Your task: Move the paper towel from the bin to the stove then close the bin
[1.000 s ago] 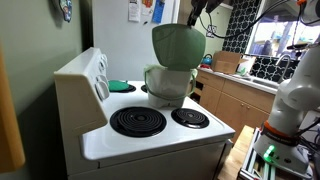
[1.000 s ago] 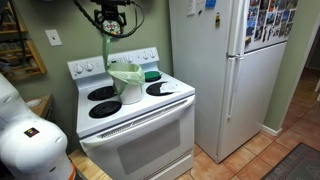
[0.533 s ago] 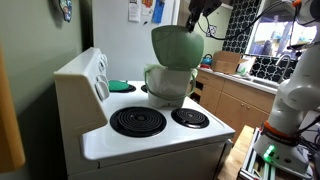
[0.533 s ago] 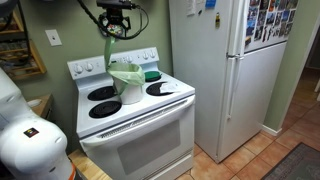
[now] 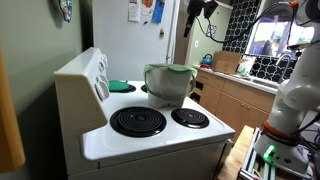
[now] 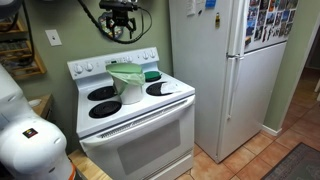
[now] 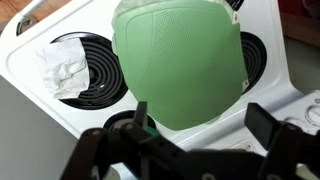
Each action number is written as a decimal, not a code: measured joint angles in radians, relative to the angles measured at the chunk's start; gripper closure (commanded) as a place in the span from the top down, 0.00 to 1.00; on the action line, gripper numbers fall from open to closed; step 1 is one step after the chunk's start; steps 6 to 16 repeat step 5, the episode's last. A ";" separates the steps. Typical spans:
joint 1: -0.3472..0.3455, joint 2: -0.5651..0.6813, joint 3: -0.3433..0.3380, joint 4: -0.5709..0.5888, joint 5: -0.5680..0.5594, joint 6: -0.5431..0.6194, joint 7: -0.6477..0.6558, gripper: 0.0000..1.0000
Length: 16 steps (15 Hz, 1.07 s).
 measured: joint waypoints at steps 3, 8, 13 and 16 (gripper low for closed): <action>0.001 -0.003 0.001 0.002 0.000 0.015 0.048 1.00; 0.001 0.000 0.001 0.004 0.000 0.015 0.048 1.00; 0.001 0.000 0.001 0.004 0.000 0.015 0.048 1.00; 0.001 0.000 0.001 0.004 0.000 0.015 0.048 1.00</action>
